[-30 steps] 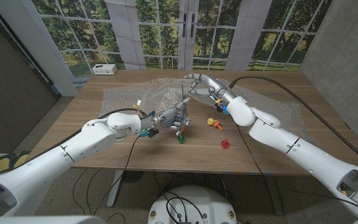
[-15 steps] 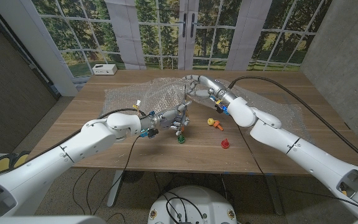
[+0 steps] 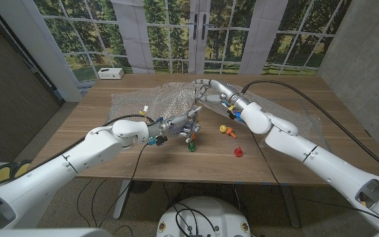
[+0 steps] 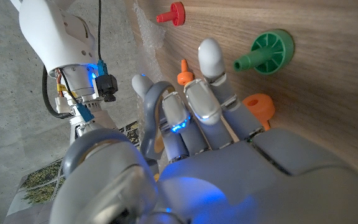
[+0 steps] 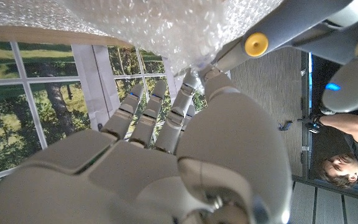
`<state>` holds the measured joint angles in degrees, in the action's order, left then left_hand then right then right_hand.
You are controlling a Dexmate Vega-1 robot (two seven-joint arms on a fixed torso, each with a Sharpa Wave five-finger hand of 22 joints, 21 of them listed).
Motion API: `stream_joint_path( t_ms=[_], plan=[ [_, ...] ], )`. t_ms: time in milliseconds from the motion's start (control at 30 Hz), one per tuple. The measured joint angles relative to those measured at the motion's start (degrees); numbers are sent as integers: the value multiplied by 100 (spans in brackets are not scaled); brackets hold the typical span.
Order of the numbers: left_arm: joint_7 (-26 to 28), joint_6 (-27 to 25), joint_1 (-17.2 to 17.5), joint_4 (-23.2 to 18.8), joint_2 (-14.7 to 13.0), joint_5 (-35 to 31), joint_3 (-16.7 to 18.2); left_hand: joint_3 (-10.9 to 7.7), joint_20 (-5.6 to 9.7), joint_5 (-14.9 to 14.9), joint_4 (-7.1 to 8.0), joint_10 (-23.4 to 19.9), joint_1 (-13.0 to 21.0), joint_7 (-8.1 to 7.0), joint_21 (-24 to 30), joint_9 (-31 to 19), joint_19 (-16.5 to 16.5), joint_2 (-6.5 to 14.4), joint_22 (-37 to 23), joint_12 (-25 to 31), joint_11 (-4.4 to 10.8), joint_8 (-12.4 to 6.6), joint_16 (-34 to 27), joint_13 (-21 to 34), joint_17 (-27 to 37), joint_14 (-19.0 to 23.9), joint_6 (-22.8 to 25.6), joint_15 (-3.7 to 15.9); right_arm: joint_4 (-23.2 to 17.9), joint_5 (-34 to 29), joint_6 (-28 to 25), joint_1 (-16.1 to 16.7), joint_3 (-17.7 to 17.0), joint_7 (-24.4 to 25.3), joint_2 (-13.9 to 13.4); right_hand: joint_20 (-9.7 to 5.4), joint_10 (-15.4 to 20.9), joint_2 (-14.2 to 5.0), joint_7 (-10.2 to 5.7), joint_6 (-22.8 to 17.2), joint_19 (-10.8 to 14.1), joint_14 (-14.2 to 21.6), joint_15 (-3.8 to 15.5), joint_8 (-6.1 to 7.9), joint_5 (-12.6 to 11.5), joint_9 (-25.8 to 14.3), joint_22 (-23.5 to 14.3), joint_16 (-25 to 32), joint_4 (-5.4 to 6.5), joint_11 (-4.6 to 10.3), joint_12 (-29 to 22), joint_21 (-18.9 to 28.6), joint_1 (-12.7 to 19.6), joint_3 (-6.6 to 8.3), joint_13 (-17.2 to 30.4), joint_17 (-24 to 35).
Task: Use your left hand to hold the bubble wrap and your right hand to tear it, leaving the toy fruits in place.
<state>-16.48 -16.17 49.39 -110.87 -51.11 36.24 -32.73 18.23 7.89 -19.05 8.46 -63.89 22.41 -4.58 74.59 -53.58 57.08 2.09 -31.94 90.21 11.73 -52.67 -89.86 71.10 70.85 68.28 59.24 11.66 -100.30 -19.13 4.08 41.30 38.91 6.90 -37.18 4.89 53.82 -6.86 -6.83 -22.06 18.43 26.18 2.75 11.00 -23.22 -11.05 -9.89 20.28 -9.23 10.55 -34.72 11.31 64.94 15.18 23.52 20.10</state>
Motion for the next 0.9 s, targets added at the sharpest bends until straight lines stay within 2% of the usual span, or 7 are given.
stream_joint_path(
  t_ms=[200, 433, 667, 833, 900],
  plan=[
    [27, 4, 11, 0, 0, 12, 14, -2, 0, 63, 2, 8, -1, 0, 21, -1, 0, 241, 24, 0, -9, -1, 0, 0, 0, 0, 0, 0, 101, -36, 197, 6, -30, 105, 16, -21, 0, 0, -47, -47, -22, 0, 0, 0, 24, 0, 0, 0, 0, 0, 11, 0, 0, 0, 9, 25],
    [46, 5, 12, 1, 16, 28, 22, -27, 0, 94, 26, -26, 23, 1, 43, -48, 0, 373, 62, 0, 6, -3, 0, 0, 0, 0, 0, 0, 262, -72, 534, -23, -41, 180, 37, -73, 0, -38, -88, -86, -74, 0, 0, 0, 45, 0, 0, 0, -3, 0, -25, 0, 38, -3, 10, 25],
    [85, 13, 14, 26, 46, 52, 46, -47, 0, 94, 43, -46, 140, 19, 43, -163, 0, 652, 115, 0, 4, -100, 0, 0, 0, 52, 63, -9, 391, -127, 848, -64, -41, 204, 62, -71, -24, -39, -119, -55, -73, 1, 0, 0, 60, 0, 0, 0, -4, 22, -25, 0, 39, -4, 10, 25],
    [118, 42, 35, 46, 68, 77, 63, -413, -20, 40, 22, -32, 372, 53, 125, -251, -82, 880, 68, 0, 15, -103, 28, 0, 1, 52, 32, -9, 476, -167, 993, -84, -41, 217, 82, -94, -33, -39, -118, -55, -96, 1, 0, 0, 62, 0, 0, 0, 8, 31, -25, 0, 39, -24, 9, 35],
    [124, 69, 48, 61, 84, 92, 72, -541, -20, 6, -41, 3, 552, 53, 129, -251, -123, 913, 45, 0, 22, -103, 28, 0, -7, 35, 32, 2, 500, -183, 1038, -89, -41, 221, 88, -102, -43, -39, -118, -55, -104, 1, 0, 0, 63, 0, 0, 0, 15, 41, -25, 0, 39, -33, 9, 52]
  ],
)
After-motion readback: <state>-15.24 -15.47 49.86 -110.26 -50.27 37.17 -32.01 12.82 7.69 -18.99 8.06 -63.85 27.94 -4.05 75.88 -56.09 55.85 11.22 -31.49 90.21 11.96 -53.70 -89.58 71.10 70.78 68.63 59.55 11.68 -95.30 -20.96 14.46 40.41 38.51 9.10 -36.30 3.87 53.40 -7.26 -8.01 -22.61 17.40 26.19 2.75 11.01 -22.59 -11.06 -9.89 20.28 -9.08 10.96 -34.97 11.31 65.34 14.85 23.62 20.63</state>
